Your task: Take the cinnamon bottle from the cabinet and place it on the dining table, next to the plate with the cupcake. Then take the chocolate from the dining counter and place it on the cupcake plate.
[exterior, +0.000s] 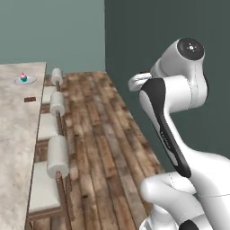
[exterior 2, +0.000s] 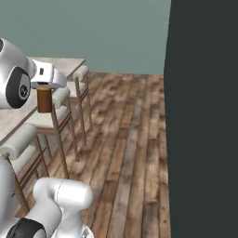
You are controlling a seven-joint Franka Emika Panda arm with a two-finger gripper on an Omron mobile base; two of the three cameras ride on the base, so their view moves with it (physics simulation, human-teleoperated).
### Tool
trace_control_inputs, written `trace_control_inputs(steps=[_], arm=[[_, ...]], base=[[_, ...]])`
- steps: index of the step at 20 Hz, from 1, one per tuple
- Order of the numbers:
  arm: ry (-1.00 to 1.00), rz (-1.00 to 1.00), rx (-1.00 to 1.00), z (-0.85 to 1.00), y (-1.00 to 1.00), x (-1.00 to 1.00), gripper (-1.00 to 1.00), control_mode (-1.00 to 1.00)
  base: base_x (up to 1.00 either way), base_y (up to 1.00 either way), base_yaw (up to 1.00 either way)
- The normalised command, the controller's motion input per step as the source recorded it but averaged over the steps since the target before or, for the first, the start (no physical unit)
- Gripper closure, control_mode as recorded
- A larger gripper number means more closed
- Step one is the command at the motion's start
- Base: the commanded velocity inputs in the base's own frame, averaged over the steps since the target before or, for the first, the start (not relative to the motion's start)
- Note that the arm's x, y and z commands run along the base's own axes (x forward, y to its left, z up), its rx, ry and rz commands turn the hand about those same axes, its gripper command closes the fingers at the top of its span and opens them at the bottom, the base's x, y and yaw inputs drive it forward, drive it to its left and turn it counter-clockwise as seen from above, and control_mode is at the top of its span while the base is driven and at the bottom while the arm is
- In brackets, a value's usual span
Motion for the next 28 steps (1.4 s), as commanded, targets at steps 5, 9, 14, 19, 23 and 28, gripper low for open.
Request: trace_control_inputs(steps=[5, 9, 14, 19, 23, 28], arm=[[0.00, 0.00, 0.00, 0.00, 0.00, 0.00, 1.00, 1.00], [0.00, 0.00, 0.00, 0.00, 0.00, 0.00, 1.00, 1.00], [0.00, 0.00, 0.00, 0.00, 0.00, 0.00, 1.00, 1.00], [0.00, 0.00, 0.00, 0.00, 0.00, 0.00, 1.00, 1.00], [0.00, 0.00, 0.00, 0.00, 0.00, 0.00, 1.00, 1.00], [0.00, 0.00, 0.00, 0.00, 0.00, 0.00, 1.00, 1.00]], base=[[1.00, -0.49, 0.45], [0.98, -0.53, 0.47], [0.93, -0.54, 0.48], [0.67, -0.62, 0.46], [0.37, -0.94, 0.39], [0.39, -0.99, 0.36]])
